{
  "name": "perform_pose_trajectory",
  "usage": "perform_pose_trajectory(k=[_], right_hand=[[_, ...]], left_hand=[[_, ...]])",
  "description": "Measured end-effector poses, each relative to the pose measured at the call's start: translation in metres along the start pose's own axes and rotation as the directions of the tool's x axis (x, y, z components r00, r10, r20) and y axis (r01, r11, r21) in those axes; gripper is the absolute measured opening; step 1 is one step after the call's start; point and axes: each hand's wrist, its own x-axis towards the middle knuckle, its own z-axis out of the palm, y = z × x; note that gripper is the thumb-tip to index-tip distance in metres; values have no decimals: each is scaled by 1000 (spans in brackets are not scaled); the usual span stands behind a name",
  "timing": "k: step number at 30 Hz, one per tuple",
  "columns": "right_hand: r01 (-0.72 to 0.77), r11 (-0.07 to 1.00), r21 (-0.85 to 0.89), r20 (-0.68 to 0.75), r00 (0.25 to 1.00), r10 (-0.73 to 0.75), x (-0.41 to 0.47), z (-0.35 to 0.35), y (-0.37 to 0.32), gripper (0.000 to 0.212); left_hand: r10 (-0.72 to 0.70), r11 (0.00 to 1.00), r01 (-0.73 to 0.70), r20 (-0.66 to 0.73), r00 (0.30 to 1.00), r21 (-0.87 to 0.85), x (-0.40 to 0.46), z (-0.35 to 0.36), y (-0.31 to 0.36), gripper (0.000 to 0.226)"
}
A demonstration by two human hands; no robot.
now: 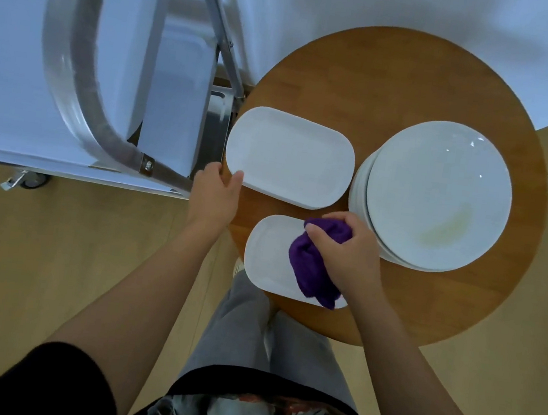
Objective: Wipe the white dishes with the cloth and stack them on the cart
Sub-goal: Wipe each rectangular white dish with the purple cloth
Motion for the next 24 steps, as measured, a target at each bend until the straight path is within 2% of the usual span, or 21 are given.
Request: perform_pose_trajectory(k=[4,7,11,16,17,19,21,22,24], right_hand=[[41,998,41,-23,999,-40,19,15,-21,38],[63,998,28,-27,998,-62,31,24,-31,36],[56,998,29,-82,995,-53,39,29,-37,36],[70,995,-73,-162,984,-81,40,35,-41,35],[66,996,-65,-175,982,-76,40,36,-42,35],[42,999,-35,-214,976,-49,39,35,-43,38],[8,1000,1,-249,968,-7,38,32,-44,43],[-12,1000,21,-263,965,17,37,31,-45,45],[-65,995,75,-270,959,83,33,28,-45,44]], left_hand=[[7,997,-9,35,999,79,23,1,10,45],[-3,993,-5,70,998,122,35,-1,11,44],[38,968,-65,111,993,244,50,-7,12,31],[129,941,-151,89,988,304,53,-18,19,21],[149,949,-167,89,985,268,53,-19,19,20],[122,989,-130,113,986,71,51,-23,21,19],[35,982,-3,164,986,-190,48,-25,24,17],[-22,954,82,208,978,-288,47,-26,26,12],[-112,871,253,332,937,-420,43,-27,32,22]])
